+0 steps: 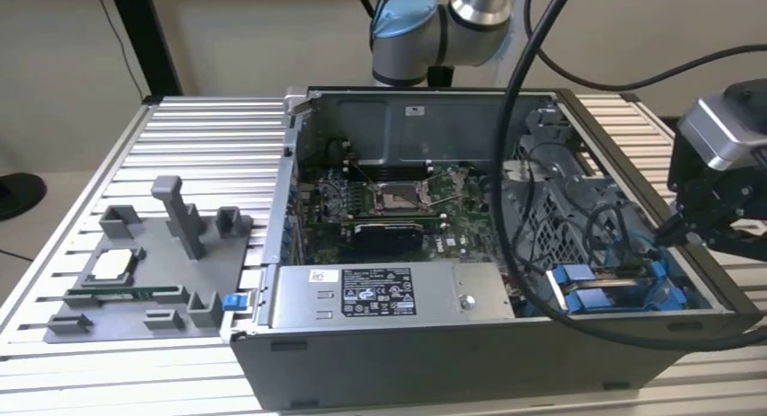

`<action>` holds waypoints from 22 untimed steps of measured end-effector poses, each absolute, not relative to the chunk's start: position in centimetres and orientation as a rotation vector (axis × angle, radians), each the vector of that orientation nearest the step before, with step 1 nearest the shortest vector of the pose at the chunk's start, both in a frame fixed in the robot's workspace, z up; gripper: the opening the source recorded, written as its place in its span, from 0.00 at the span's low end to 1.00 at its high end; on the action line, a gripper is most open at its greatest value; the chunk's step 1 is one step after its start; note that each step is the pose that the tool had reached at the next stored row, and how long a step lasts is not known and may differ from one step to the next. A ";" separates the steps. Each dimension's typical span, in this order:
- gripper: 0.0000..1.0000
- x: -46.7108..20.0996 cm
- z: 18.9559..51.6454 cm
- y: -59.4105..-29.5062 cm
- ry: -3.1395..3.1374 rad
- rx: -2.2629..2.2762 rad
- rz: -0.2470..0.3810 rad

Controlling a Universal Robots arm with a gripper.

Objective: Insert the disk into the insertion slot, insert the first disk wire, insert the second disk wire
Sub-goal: 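Insert the second disk wire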

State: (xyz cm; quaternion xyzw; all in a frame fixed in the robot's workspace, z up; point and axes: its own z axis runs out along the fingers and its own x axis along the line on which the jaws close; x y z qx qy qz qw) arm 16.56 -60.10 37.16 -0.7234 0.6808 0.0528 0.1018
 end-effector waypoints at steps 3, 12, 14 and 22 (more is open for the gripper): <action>0.00 16.3 37.2 -60.0 2.014 -2.133 0.155; 0.00 15.4 37.7 -59.7 2.022 -2.124 0.154; 0.00 15.1 37.8 -59.6 2.024 -2.123 0.154; 0.00 14.3 38.1 -59.5 2.028 -2.119 0.154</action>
